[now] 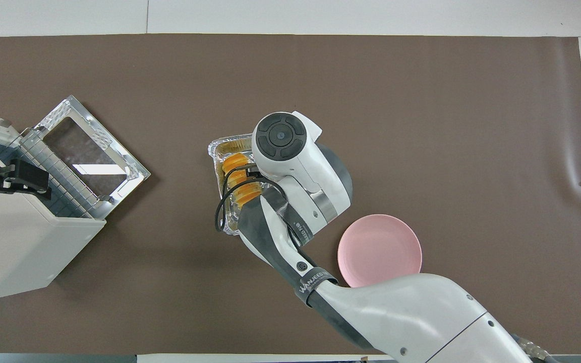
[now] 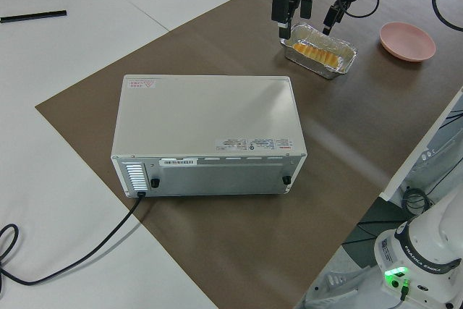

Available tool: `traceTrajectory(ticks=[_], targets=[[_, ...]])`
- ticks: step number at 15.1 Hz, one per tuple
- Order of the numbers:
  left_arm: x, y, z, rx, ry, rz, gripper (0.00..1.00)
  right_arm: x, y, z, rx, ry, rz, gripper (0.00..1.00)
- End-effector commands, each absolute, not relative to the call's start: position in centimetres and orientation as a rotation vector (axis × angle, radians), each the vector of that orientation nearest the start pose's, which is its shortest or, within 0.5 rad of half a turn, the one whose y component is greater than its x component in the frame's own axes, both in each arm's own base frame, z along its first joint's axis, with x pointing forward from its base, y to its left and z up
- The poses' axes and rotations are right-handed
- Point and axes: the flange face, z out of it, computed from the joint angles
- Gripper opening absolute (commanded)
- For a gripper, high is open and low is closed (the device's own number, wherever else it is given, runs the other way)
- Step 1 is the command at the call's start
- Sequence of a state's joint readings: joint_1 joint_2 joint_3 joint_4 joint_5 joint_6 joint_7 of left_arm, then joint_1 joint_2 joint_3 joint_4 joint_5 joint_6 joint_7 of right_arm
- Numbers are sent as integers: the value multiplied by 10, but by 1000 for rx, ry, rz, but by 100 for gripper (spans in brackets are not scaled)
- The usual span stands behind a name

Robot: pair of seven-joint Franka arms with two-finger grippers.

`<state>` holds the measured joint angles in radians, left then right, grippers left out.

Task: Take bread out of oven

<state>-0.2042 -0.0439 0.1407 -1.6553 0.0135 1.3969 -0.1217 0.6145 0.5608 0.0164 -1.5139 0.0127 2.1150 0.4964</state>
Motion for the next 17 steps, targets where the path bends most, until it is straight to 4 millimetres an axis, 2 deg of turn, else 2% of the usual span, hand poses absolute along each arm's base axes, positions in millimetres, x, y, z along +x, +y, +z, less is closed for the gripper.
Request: traceTrajectory(ticks=[1,3,5,6,7,8,9,17], targets=[[523,-33,588,-3094,-43,329,100,576,417,331,-3093,-211,-73,100],[523,-41,582,-3086,-22,358,100,577,419,329,-3091,-221,-92,91],[525,-34,580,-3095,-19,334,100,576,422,321,-3076,-234,-135,76],[529,-26,580,-3099,-24,313,100,572,426,313,-3073,-252,-142,65],[529,-25,579,-3101,-21,314,100,565,436,304,-3079,-287,-138,43],[529,-24,580,-3100,-19,316,100,566,436,302,-3086,-299,-140,10],[528,-24,580,-3101,-19,318,100,566,435,301,-3098,-327,-139,0],[529,-28,582,-3103,-7,299,100,570,431,307,-3106,-319,-102,0]])
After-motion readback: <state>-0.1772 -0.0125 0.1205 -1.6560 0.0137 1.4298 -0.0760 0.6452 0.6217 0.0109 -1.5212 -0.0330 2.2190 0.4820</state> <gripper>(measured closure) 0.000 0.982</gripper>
